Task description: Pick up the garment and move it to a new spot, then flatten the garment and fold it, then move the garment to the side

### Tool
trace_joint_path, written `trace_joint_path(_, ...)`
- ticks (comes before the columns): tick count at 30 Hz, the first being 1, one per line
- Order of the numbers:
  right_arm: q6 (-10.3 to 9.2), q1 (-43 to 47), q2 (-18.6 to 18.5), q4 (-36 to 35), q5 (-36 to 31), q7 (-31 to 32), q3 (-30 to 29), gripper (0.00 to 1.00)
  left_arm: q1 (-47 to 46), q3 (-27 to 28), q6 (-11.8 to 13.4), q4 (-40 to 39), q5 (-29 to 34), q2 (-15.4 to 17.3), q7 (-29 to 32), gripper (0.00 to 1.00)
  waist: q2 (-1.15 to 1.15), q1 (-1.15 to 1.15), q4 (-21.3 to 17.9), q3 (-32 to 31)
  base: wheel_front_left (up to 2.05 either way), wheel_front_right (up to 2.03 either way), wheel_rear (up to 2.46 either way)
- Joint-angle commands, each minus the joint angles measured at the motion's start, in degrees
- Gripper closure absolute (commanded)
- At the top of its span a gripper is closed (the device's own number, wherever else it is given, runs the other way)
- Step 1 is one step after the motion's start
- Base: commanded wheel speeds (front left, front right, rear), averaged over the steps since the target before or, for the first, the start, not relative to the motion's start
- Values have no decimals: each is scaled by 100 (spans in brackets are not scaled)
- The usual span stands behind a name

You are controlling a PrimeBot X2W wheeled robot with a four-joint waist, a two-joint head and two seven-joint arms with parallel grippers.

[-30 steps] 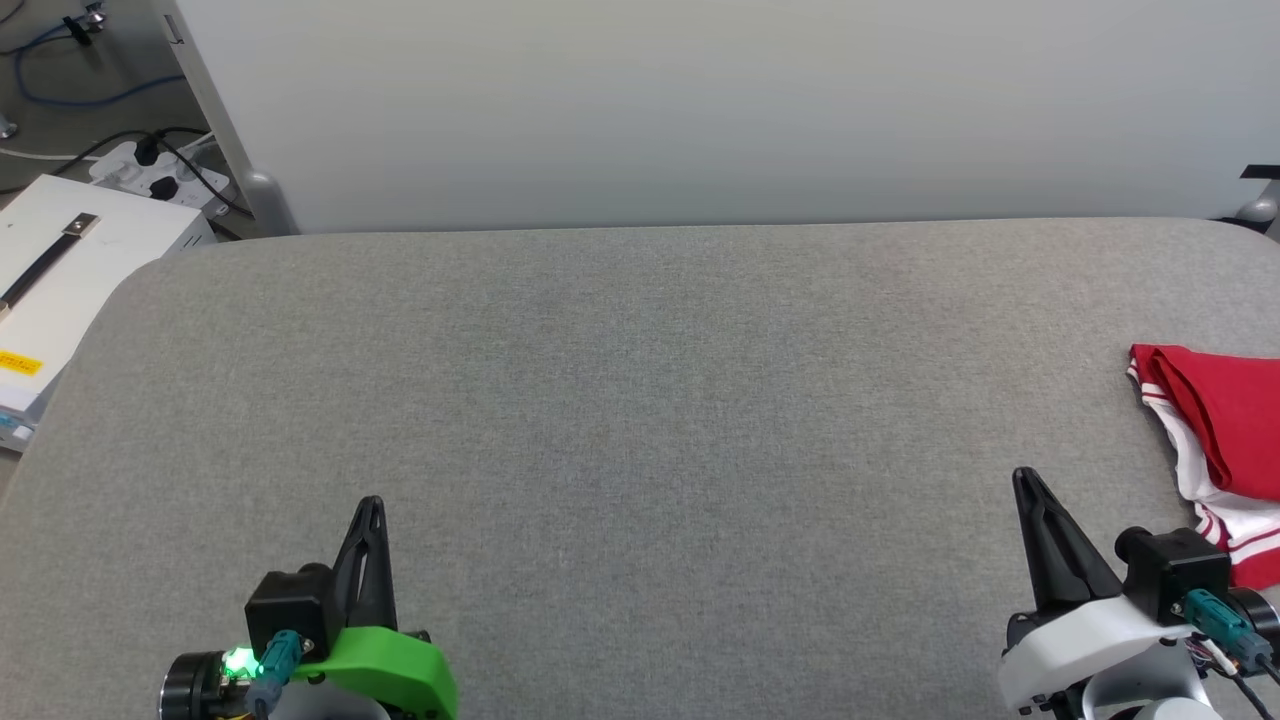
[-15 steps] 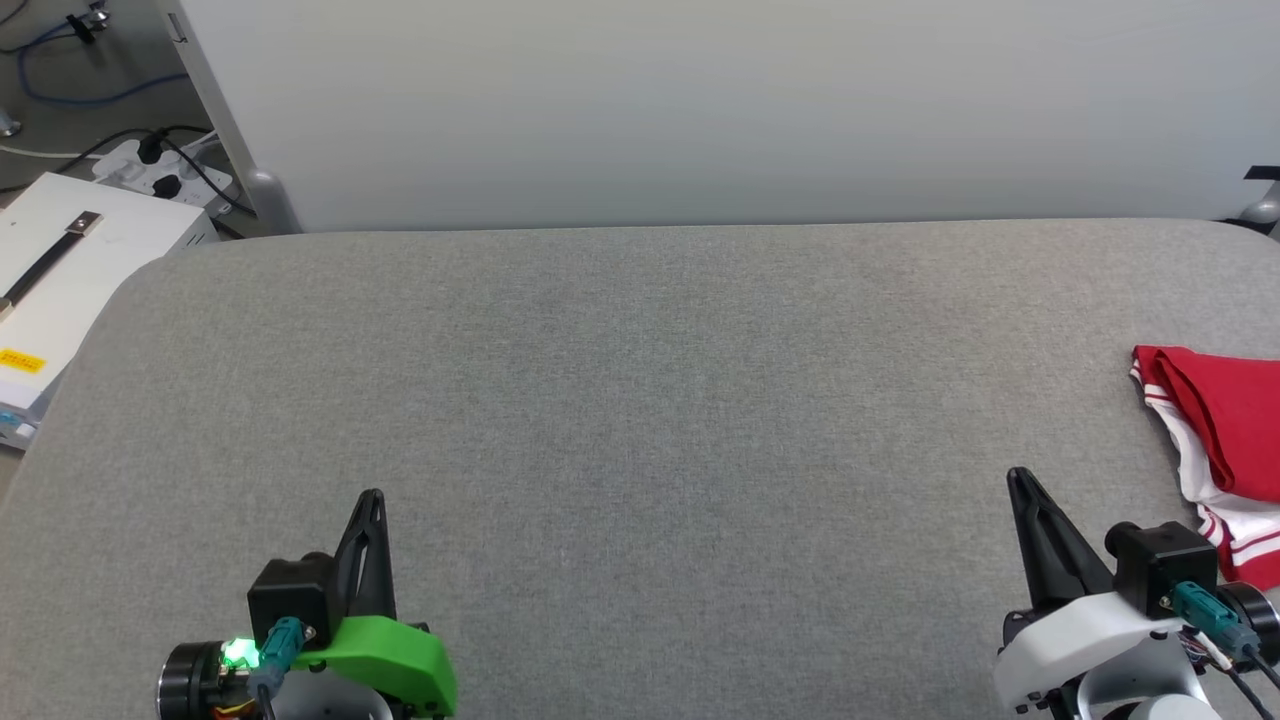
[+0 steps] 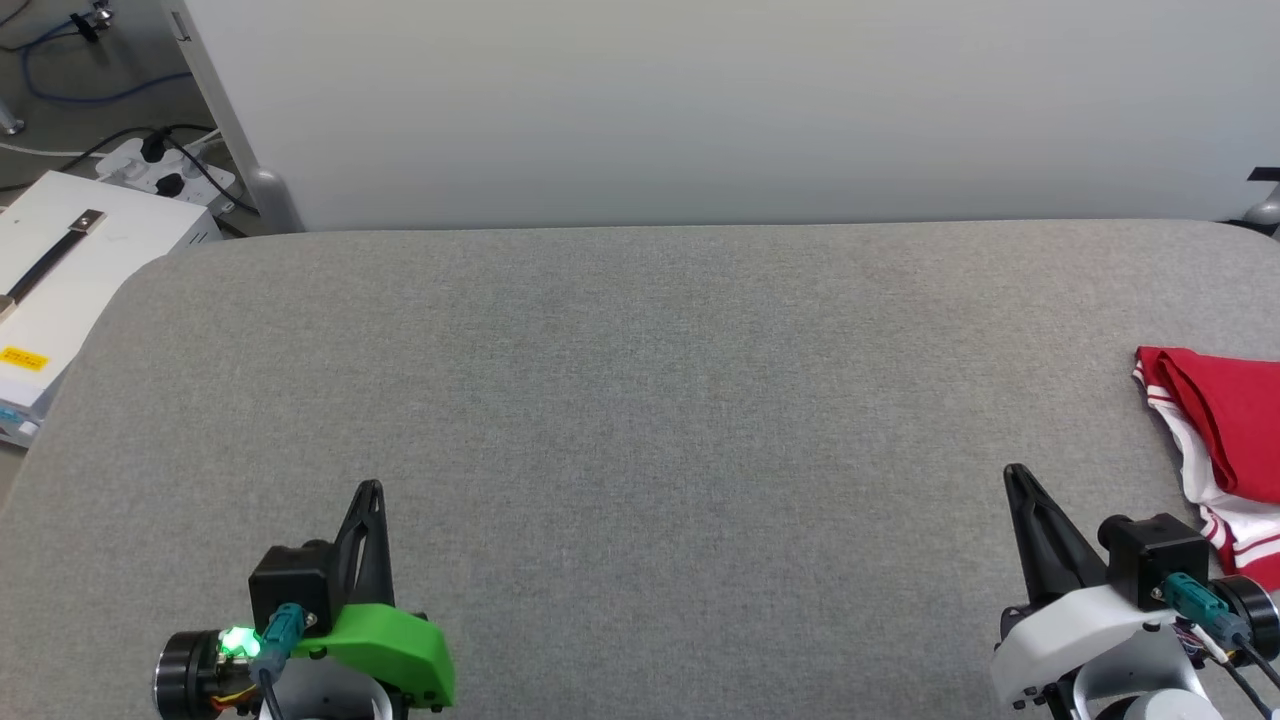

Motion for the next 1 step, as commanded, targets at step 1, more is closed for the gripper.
trace_joint_path(1,-3,-98,21,-43,-77,42,-17,100,-106,17,-29,-33,77,-31,36,100,0,0,2,0,0,0,0)
